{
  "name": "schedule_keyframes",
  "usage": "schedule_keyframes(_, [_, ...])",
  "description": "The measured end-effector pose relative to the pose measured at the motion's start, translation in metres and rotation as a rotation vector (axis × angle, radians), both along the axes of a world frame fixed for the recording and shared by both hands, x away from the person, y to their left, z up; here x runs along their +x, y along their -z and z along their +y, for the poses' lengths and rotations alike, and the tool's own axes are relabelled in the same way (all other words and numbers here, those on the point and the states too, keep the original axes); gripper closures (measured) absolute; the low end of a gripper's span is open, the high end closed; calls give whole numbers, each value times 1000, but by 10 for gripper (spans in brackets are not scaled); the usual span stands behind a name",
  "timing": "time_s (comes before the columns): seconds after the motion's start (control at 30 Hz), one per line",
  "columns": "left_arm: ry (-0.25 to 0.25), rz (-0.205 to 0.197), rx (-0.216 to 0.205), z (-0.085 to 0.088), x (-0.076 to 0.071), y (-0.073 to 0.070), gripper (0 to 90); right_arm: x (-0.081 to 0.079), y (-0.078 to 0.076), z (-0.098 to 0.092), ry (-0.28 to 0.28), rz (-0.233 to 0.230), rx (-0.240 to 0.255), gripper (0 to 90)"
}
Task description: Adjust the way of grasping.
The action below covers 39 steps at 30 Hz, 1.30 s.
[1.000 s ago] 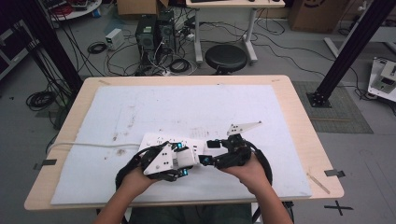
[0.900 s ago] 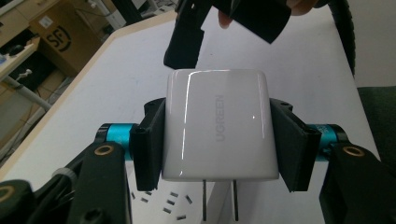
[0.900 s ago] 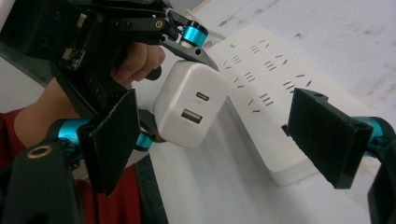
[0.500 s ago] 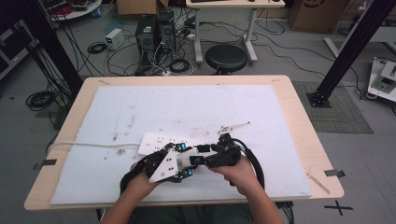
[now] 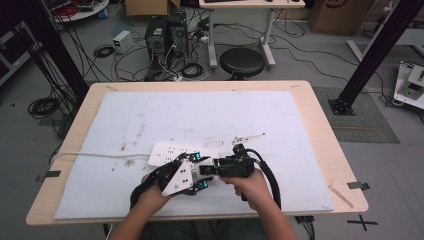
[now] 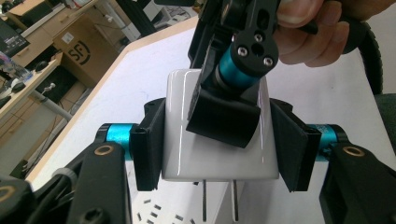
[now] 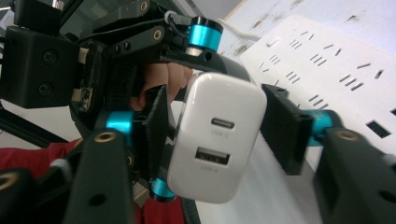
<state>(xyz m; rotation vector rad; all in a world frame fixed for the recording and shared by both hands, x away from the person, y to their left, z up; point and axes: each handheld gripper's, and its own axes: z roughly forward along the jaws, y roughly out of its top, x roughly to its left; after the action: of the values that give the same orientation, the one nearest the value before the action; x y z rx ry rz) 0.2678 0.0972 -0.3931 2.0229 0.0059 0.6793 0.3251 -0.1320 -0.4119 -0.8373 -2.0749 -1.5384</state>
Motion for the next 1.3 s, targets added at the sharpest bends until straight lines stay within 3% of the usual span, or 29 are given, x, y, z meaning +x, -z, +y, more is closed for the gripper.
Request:
schedule_keyframes(0.3, [-4,-14,12,-1,0,1,424,1,3,2,-10,7,11,562])
schedule_keyframes(0.43, [-2,-35,33,-3,0,1,423,2,3,1,-9,32,6,590])
schedule_keyframes(0.53, [-2,-11,35,-3,2,0,410,1,3,1,-6,32,13,621])
schedule_keyframes(0.63, [-57,3,1,1,2,-4,273,0,-1,-2,6,16,11,631])
schedule_keyframes(0.7, [-62,12,-19,8,2,-8,244,0,-4,-7,17,-1,22,631])
schedule_keyframes(0.83, [-91,39,-52,25,3,-15,219,0,-14,-19,53,-85,10,632])
schedule_keyframes(1.0, [-138,70,-54,46,6,-23,219,-1,-27,-29,74,-177,-4,633])
schedule_keyframes(1.1, [-178,90,-61,59,9,-26,219,-2,-34,-29,77,-242,-36,633])
schedule_keyframes(1.3, [-262,118,-71,83,16,-27,219,-7,-47,-21,119,-444,-178,633])
